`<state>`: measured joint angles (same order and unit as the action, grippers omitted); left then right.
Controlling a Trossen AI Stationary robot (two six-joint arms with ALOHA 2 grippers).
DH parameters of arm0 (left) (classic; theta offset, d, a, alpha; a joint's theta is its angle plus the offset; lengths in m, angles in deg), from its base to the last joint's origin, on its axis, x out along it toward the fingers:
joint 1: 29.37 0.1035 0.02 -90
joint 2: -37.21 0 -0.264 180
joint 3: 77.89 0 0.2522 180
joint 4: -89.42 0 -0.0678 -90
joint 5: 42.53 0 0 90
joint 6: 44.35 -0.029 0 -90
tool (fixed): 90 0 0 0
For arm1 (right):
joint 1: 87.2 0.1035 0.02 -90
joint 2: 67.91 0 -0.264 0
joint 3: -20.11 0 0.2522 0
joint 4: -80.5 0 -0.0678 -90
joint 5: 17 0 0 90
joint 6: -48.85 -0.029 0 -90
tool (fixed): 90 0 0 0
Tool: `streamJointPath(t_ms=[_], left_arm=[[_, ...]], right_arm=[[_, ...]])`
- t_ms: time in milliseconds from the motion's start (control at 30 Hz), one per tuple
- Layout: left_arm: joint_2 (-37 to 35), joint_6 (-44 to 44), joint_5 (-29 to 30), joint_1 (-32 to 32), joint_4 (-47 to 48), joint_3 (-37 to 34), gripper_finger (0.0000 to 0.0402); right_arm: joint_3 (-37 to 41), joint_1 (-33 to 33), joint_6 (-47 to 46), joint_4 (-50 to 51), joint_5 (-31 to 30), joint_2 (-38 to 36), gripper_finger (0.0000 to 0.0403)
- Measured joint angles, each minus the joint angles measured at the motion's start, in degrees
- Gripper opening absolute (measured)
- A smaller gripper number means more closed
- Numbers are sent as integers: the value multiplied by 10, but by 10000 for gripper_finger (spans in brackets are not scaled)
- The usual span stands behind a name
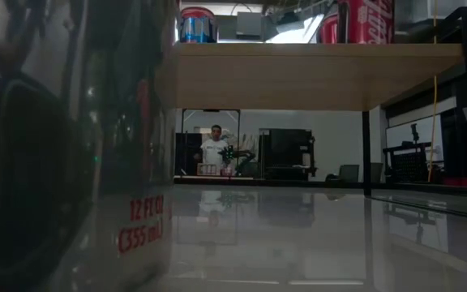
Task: Place canned beverage on shelf
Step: Put the red white soda can on the shelf
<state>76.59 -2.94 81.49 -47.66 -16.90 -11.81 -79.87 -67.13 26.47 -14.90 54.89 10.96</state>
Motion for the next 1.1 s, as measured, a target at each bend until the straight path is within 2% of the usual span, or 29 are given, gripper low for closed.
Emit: streamJointPath(t_ms=[1100], left_arm=[[0,1,0,0,0,0,328]], right_arm=[[-1,2,3,10,12,9,289]])
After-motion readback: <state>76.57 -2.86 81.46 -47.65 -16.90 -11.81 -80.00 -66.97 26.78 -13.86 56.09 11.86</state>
